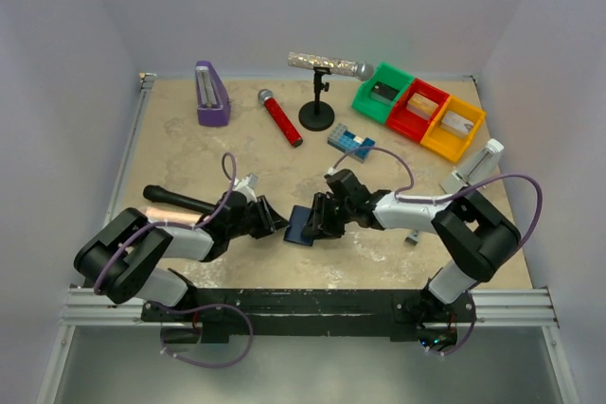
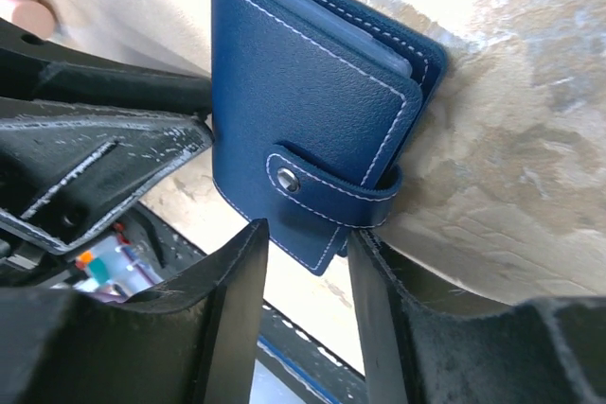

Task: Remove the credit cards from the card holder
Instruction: Pick up the card holder from the center of the board.

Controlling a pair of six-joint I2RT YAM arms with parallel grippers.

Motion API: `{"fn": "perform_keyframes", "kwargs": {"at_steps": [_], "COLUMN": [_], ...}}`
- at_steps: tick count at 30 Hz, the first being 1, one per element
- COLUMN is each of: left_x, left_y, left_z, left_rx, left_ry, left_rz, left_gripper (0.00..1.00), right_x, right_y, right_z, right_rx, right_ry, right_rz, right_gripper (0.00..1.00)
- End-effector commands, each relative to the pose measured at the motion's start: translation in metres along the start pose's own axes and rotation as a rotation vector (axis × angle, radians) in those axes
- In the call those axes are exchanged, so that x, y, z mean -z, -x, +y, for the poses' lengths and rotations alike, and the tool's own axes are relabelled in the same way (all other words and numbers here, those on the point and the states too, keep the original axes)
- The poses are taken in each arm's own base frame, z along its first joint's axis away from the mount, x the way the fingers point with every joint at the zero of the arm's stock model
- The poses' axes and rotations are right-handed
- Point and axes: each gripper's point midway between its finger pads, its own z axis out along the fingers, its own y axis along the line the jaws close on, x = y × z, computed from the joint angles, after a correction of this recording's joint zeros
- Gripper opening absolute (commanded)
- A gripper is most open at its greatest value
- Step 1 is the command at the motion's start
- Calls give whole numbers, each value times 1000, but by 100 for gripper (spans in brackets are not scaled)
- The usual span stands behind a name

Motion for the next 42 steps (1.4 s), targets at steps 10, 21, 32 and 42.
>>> {"fn": "perform_keyframes", "kwargs": {"at_steps": [10,21,32,42], "left_x": [3,7,24,66], "left_y": [-11,-9,15,58], "left_z": [-3,-8,-1,-50], "left_rx": [-26,-31,63,-26], "left_ry": [-44,-64,7,-90], "left_rz": [16,1,-117,-267], "left_gripper": [27,27,63,93], "right_x": [-12,-6,45,130], "right_y": [-11,-11,-20,-34], "right_z": [-26,-19,1,48], "right_rx": [-85,-58,86,334], "right_ry": [-44,8,103,288], "right_rz": [-1,-13,-50,-106], "right_gripper": [21,0,0,0]}}
